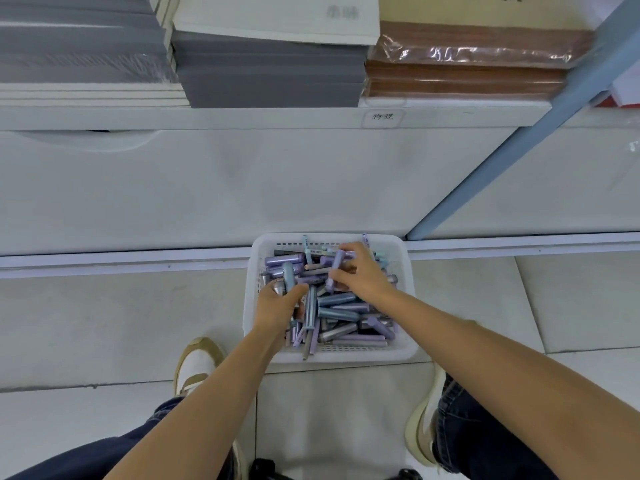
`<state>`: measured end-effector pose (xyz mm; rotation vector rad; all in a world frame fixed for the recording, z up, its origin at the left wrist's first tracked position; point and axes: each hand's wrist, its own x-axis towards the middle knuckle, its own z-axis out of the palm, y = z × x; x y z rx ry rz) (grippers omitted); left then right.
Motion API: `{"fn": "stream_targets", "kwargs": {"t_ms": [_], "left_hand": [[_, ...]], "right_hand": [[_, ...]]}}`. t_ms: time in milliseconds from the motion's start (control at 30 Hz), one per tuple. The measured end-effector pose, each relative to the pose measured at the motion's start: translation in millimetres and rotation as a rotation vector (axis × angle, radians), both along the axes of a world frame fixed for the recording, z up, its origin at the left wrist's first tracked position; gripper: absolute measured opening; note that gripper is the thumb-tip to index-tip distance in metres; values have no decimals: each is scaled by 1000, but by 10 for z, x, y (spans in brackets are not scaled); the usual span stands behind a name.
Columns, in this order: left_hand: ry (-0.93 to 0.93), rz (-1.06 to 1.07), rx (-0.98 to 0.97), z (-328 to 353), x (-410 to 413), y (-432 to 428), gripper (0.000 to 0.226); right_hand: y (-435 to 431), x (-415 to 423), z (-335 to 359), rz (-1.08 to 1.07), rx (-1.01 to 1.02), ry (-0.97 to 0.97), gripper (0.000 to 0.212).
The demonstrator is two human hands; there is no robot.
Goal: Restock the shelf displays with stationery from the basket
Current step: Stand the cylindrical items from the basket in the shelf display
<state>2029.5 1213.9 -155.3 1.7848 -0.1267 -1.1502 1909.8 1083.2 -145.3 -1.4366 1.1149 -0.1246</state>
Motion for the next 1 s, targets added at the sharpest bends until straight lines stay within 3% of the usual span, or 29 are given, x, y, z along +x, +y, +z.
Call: {"fn": "stream_targets", "kwargs": {"t_ms": [167, 267, 400, 600, 833, 1000], "left_hand": [[122, -74, -60, 357, 7, -194, 37], [157, -33, -256, 747, 36, -311, 30], [-43, 14, -426, 1320, 121, -377, 16], [-243, -1, -545, 2132, 188, -412, 25], [-317, -100, -667, 2961, 121, -397, 28], [-290, -225, -802, 3563, 21, -389, 51]], "right_hand": [[-191, -6, 602, 22, 52, -224, 36], [-274, 4, 980, -53, 45, -343, 23], [-350, -23, 1445, 26, 10, -451, 19], [-295, -42, 2124, 404, -65, -365, 18], [-113, -31, 2908, 160, -393, -615, 24], [-22, -46, 3467, 67, -373, -760, 25]]}}
